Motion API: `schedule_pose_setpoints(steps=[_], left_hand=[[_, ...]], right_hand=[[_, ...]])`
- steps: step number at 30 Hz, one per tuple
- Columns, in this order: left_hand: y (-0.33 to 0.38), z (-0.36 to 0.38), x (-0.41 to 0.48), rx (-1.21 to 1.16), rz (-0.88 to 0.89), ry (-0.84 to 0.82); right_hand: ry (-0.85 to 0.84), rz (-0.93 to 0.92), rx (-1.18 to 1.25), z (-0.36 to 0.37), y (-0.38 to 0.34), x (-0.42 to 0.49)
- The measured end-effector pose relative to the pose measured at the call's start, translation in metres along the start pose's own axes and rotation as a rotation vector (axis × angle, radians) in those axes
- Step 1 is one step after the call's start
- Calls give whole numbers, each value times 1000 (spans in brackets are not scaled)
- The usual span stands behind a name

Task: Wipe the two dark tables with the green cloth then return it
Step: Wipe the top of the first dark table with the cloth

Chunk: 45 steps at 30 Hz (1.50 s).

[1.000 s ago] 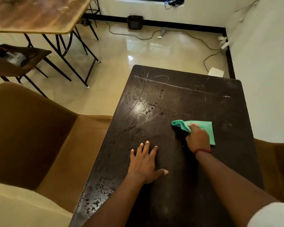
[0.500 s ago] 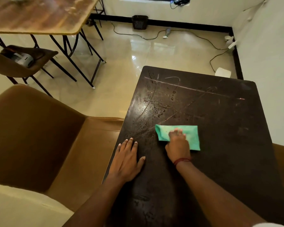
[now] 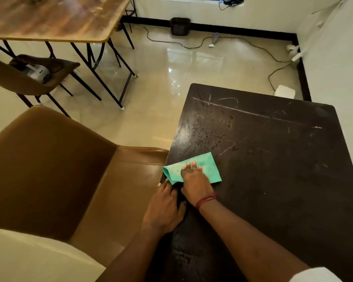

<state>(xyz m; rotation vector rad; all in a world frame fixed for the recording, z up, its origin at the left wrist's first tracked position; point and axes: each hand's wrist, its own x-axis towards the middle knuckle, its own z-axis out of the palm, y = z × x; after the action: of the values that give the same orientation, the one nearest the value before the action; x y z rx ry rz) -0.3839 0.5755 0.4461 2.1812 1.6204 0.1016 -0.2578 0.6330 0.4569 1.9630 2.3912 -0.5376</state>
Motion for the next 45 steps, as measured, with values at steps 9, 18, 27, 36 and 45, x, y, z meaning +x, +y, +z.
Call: schedule_pose_setpoints(steps=[9, 18, 27, 36, 45], left_hand=[[-14, -3, -4, 57, 17, -133], [-7, -9, -5, 60, -2, -160], [-7, -17, -4, 85, 24, -214], [-5, -10, -3, 127, 14, -249], [-3, -17, 3, 106, -14, -274]], right_hand=[[135, 366, 42, -15, 33, 38], [-2, 64, -6, -14, 33, 68], [-9, -146, -37, -3, -6, 70], [99, 131, -30, -17, 49, 48], [50, 74, 32, -29, 130, -25]])
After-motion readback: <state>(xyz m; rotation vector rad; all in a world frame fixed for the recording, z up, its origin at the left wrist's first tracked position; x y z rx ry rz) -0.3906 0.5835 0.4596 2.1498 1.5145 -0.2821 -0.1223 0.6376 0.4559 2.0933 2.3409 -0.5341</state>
